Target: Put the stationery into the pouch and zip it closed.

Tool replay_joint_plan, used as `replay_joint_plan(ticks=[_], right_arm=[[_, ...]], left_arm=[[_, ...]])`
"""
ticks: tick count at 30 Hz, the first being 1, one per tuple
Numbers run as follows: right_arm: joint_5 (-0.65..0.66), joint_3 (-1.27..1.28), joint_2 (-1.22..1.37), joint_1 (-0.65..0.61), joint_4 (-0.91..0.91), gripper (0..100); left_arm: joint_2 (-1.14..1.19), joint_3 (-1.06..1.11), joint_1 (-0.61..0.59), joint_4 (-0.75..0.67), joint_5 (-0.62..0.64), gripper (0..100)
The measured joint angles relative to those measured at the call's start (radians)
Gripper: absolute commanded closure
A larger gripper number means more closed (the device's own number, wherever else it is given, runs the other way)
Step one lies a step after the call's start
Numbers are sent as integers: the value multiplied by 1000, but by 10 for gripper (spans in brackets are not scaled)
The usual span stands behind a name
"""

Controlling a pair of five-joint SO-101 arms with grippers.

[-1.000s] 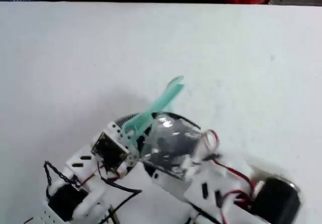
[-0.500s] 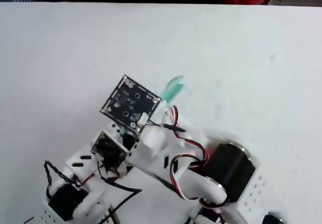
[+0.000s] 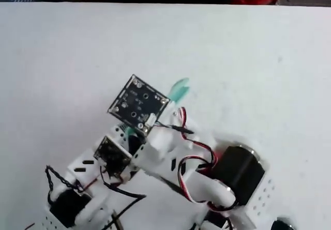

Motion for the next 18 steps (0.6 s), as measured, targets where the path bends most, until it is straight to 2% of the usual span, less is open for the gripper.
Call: replay_joint_plan(ticks=[6,15,18], right_arm=[[0,0,-2,-86,0,980],[21,-26,6,-78,8,969],[44,-84,-21,-3,9,885]], left_arm=[[0,2,0,-11,0,977],[0,3,0,-12,0,977],[0,3,0,-14,0,977]])
